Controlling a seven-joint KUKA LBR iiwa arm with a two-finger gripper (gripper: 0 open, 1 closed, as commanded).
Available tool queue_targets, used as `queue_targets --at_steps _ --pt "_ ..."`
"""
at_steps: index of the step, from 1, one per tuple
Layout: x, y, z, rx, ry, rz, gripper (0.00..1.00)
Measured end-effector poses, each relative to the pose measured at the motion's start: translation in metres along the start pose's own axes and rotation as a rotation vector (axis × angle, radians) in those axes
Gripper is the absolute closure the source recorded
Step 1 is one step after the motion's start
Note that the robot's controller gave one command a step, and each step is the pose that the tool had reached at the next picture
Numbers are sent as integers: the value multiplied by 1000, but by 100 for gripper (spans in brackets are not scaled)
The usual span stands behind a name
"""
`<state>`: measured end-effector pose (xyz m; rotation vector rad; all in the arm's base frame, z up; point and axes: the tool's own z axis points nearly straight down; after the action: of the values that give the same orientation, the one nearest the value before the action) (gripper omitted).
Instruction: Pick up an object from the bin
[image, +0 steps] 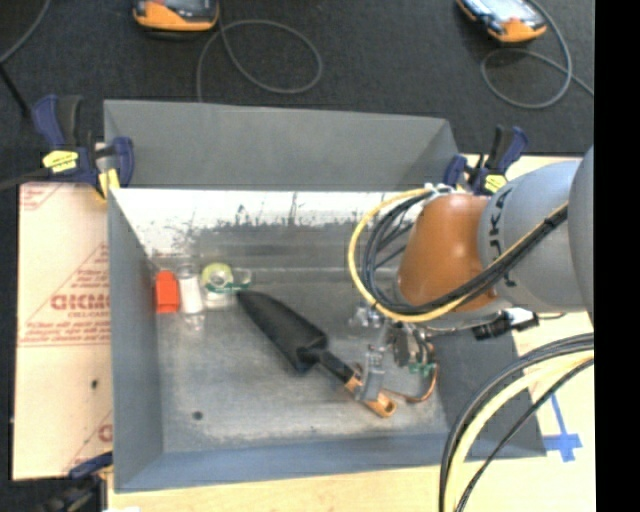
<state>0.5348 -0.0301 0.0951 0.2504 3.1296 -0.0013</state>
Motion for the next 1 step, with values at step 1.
queue_targets --at_steps 1 --pt "-5 -1 10 0 -1 48 0"
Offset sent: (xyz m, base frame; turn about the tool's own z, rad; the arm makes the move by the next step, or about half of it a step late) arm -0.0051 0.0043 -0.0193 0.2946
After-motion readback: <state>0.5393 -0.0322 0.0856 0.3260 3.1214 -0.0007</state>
